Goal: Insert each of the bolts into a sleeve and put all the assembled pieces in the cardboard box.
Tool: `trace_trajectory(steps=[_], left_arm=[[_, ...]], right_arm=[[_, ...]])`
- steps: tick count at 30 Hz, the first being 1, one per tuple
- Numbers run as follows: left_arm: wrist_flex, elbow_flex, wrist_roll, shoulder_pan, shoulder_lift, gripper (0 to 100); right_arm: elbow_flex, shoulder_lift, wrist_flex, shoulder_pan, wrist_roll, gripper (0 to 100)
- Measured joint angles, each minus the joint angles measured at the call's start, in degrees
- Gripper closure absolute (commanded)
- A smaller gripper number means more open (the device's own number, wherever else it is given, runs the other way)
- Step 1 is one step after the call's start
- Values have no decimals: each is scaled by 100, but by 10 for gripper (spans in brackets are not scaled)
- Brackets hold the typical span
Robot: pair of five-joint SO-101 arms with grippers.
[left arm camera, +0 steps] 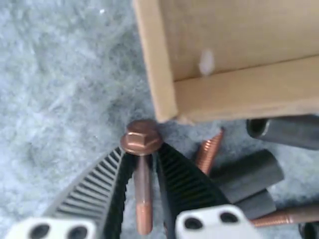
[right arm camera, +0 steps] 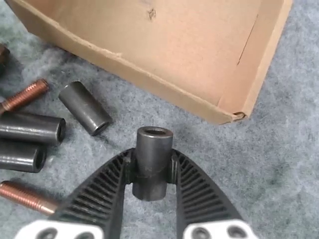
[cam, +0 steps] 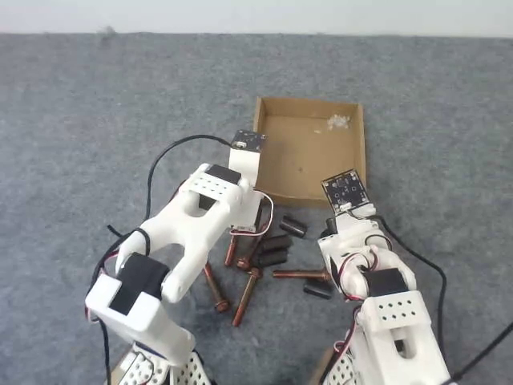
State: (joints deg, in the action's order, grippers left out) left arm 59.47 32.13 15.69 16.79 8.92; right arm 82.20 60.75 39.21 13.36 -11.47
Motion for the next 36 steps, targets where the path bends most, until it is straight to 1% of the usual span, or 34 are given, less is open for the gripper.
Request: trace_trajectory(steps=[5, 8, 13, 17, 22, 25, 30, 32, 36], left_arm=[[79, 0, -211, -18, 0, 990], [141, -9, -352, -70, 0, 990], [149, 18, -387, -352, -79, 990], [-211, 519, -475, -791, -571, 990], [-800, 1196, -475, -1178, -1327, 990], [-1099, 1363, -475, -1336, -1486, 990], [-1178, 1398, -475, -1407, -1521, 989], [-1178, 1398, -475, -1468, -1521, 989], [-1178, 1398, -475, -1495, -1521, 989]], right_arm=[[0, 0, 0, 9, 0, 981], [167, 0, -26, 308, 0, 981], [255, 0, -229, 554, 88, 983], [316, 0, -466, 659, 642, 985], [316, 0, -897, 677, 782, 995], [316, 0, -1266, 686, 782, 994], [519, 9, -2031, 686, 782, 993], [800, 9, -2673, 686, 782, 993], [1204, 18, -4290, 686, 782, 993]])
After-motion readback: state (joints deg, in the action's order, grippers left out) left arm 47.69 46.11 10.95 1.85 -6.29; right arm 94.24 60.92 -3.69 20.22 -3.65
